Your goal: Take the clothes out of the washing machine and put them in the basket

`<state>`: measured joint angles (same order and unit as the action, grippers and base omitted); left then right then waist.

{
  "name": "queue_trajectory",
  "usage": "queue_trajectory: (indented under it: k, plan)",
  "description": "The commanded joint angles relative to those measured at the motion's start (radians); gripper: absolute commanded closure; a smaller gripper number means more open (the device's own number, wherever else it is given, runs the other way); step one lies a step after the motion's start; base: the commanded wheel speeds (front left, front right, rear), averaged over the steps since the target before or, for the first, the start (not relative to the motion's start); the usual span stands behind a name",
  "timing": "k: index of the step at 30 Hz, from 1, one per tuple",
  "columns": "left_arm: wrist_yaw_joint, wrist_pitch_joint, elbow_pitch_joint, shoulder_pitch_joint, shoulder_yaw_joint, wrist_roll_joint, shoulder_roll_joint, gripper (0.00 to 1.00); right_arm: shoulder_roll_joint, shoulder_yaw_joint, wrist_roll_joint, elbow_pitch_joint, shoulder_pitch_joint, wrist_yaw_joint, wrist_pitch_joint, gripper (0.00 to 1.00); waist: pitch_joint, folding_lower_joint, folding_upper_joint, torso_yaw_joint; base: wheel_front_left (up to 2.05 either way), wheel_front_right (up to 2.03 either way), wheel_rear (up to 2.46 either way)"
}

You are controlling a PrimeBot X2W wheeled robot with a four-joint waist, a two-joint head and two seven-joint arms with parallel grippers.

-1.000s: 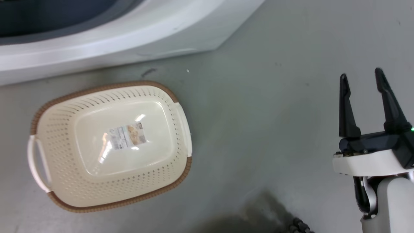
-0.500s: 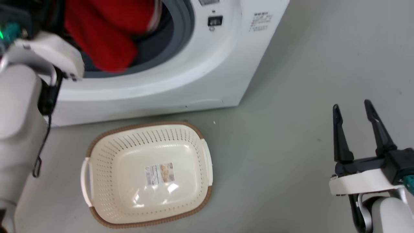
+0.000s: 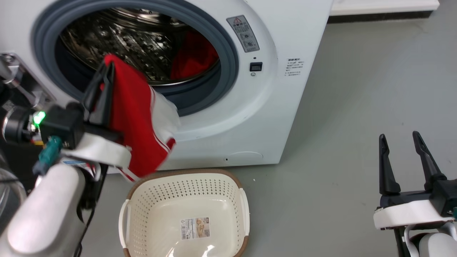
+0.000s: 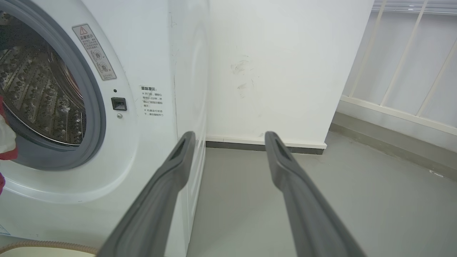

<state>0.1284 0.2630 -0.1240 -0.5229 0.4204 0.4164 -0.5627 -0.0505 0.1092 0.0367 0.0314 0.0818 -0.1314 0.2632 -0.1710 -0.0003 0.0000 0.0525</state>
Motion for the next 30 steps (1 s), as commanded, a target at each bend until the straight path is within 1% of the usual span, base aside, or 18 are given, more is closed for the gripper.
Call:
queue_trajectory:
  k: [1, 2, 6, 9, 12, 14, 16, 17, 20, 21, 25, 30]
  plan:
    - [0.013, 0.003, 0.041, 0.049, -0.003, -0.003, 0.001, 1.0, 0.001, 0.006, -0.008, -0.003, -0.012, 0.001, 0.002, 0.0, 0.027, 0.0003, 0.0, -0.017, 0.0, 0.0, 0.0]
    - [0.013, 0.003, 0.041, 0.049, -0.003, -0.003, 0.001, 1.0, 0.001, 0.006, -0.008, -0.003, -0.012, 0.001, 0.002, 0.0, 0.027, 0.0003, 0.0, -0.017, 0.0, 0.0, 0.0]
    - [0.034, 0.003, 0.109, 0.142, -0.003, 0.006, 0.005, 1.0, 0.001, 0.014, -0.014, -0.004, -0.027, 0.001, 0.002, 0.0, 0.039, 0.0003, 0.0, -0.021, 0.0, 0.0, 0.0]
    - [0.048, 0.002, 0.128, 0.2, 0.011, 0.012, 0.014, 1.0, 0.001, 0.016, -0.017, -0.008, -0.023, 0.001, 0.002, 0.0, 0.028, 0.0003, 0.0, -0.02, 0.0, 0.0, 0.0]
    - [0.045, 0.001, 0.108, 0.24, 0.027, 0.024, 0.026, 1.0, 0.001, 0.016, -0.024, -0.007, -0.015, 0.001, 0.002, 0.0, 0.008, 0.0003, 0.0, -0.014, 0.0, 0.0, 0.0]
    - [0.03, -0.001, 0.074, 0.257, 0.041, 0.048, 0.047, 1.0, 0.001, 0.013, -0.025, -0.01, -0.007, 0.001, 0.002, 0.0, -0.013, 0.0003, 0.0, -0.01, 0.0, 0.0, 0.0]
    - [0.013, 0.001, 0.024, 0.26, 0.056, 0.051, 0.055, 1.0, 0.001, 0.008, -0.026, -0.013, 0.001, 0.001, 0.002, 0.0, -0.038, 0.0003, 0.0, -0.003, 0.0, 0.0, 0.0]
    - [-0.014, 0.001, -0.075, 0.242, 0.083, 0.051, 0.079, 1.0, 0.001, 0.0, -0.018, -0.018, 0.01, 0.001, 0.002, 0.0, -0.08, 0.0003, 0.0, 0.012, 0.0, 0.0, 0.0]
    - [-0.045, 0.002, -0.185, 0.203, 0.106, 0.041, 0.105, 1.0, 0.001, 0.002, -0.015, -0.025, 0.031, 0.001, 0.002, 0.0, -0.131, 0.0003, 0.0, 0.029, 0.0, 0.0, 0.0]
    - [-0.076, 0.003, -0.298, 0.163, 0.125, 0.029, 0.133, 1.0, 0.001, 0.003, -0.015, -0.036, 0.046, 0.001, 0.002, 0.0, -0.19, 0.0003, 0.0, 0.045, 0.0, 0.0, 0.0]
    - [-0.111, 0.004, -0.456, 0.092, 0.13, 0.016, 0.165, 1.0, 0.001, -0.013, -0.021, -0.053, 0.074, 0.001, 0.002, 0.0, -0.274, 0.0003, 0.0, 0.077, 0.0, 0.0, 0.0]
    - [-0.137, 0.002, -0.615, 0.028, 0.129, -0.017, 0.189, 1.0, 0.001, -0.019, -0.042, -0.068, 0.109, 0.001, 0.002, 0.0, -0.364, 0.0003, 0.0, 0.126, 0.0, 0.0, 0.0]
